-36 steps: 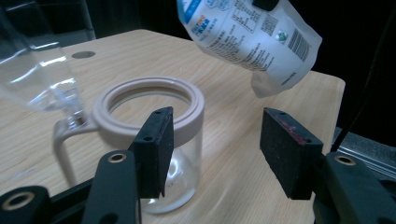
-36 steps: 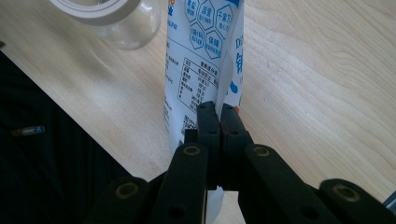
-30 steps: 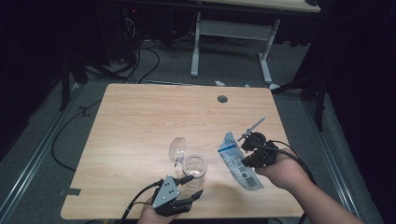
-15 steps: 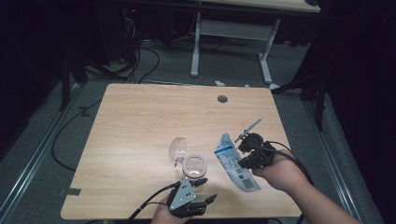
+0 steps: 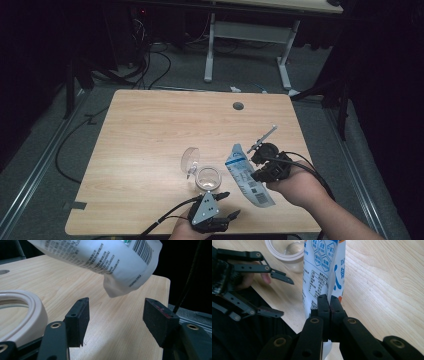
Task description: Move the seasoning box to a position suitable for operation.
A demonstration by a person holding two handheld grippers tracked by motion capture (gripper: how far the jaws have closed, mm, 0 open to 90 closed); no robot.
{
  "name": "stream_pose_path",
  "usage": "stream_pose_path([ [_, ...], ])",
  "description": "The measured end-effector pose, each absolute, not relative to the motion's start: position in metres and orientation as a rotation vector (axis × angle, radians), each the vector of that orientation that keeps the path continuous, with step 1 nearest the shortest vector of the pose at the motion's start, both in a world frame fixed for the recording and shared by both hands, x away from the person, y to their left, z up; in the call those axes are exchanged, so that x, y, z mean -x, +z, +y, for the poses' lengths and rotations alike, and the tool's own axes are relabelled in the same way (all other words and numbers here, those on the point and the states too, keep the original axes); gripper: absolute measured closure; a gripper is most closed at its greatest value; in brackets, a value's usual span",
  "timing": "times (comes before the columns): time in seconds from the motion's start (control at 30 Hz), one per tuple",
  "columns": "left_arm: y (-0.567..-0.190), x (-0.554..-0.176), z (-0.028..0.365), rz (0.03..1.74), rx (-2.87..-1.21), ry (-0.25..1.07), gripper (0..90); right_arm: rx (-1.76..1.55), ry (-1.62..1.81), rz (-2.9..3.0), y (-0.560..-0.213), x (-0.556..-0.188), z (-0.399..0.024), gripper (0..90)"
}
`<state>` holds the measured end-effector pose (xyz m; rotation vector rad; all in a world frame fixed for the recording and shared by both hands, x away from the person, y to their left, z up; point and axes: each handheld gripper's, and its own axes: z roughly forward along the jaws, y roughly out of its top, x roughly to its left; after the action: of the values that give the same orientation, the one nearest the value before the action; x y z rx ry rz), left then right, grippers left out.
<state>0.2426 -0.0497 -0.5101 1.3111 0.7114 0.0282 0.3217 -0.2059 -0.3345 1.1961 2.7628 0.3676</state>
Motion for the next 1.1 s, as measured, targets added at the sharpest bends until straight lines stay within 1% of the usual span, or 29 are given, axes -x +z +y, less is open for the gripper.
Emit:
stream_pose_path([
  [0.77,-0.523,-0.247,-0.078,0.68,-1.349,0.031,31.7,-1.165,0.385,2.809,-0.332,-0.316,-0.18,90.0],
  [1.03,-0.523,-0.248,-0.082,0.688,-1.352,0.057,32.3,-1.152,0.392,2.82,-0.333,-0.316,-0.176,90.0],
  [1.1,-0.523,-0.248,-0.083,0.69,-1.354,0.069,34.0,-1.146,0.398,2.821,-0.332,-0.316,-0.175,90.0],
])
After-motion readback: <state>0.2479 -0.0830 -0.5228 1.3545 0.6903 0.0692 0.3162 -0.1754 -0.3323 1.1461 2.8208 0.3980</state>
